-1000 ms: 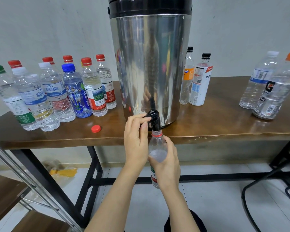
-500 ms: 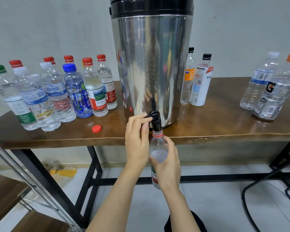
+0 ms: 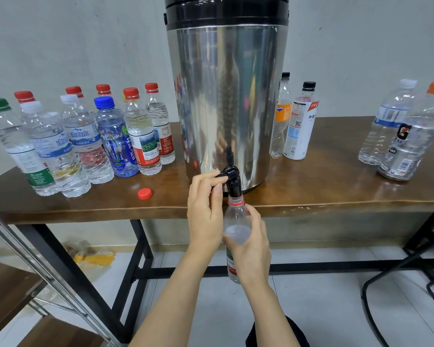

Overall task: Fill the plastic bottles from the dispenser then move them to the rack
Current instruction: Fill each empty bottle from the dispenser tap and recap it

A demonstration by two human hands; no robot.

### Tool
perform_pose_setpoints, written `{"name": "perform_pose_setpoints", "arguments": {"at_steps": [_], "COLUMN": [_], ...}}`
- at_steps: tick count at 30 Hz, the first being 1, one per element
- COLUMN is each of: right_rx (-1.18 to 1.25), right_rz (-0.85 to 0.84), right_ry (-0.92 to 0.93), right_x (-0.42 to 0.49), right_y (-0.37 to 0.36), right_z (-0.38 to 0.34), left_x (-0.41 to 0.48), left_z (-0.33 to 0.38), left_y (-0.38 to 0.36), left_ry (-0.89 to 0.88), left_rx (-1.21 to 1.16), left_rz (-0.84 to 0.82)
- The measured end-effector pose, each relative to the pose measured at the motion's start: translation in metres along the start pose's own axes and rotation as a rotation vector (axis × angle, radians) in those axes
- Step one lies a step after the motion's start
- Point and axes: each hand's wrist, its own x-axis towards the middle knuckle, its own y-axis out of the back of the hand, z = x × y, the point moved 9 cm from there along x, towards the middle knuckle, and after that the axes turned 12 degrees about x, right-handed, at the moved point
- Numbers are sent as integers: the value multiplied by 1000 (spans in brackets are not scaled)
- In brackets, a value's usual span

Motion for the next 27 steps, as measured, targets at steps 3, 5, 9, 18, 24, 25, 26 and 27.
{"name": "perform_pose_setpoints", "arguments": {"at_steps": [3,5,9,18,24,25,26,27], "right_rx": [2,2,-2,-10,-15,-16,-15,-15], "right_rz": [5,6,5,6,7,7,8,8], "right_ry": [6,10,10,2,11,12,12,12], "right_x": [-1,-1,0,1,1,1,1,1], "right_y": [1,1,1,0,1,1,1,1], "right_z": [0,0,-1,0,-1,-1,-1,-1], "left_x": [0,-1,0,0,0,0,0,0], "left_z": [0,0,0,0,0,0,0,0], "left_y": [0,0,0,0,1,0,0,0], "left_ry": [-5,-5,-1,6,5,8,10,10], "left_rx": [-4,-3,-4,-3,-1,-2,-3,-3], "left_rz": [3,3,4,-2,-5,-6,-7,-8]}}
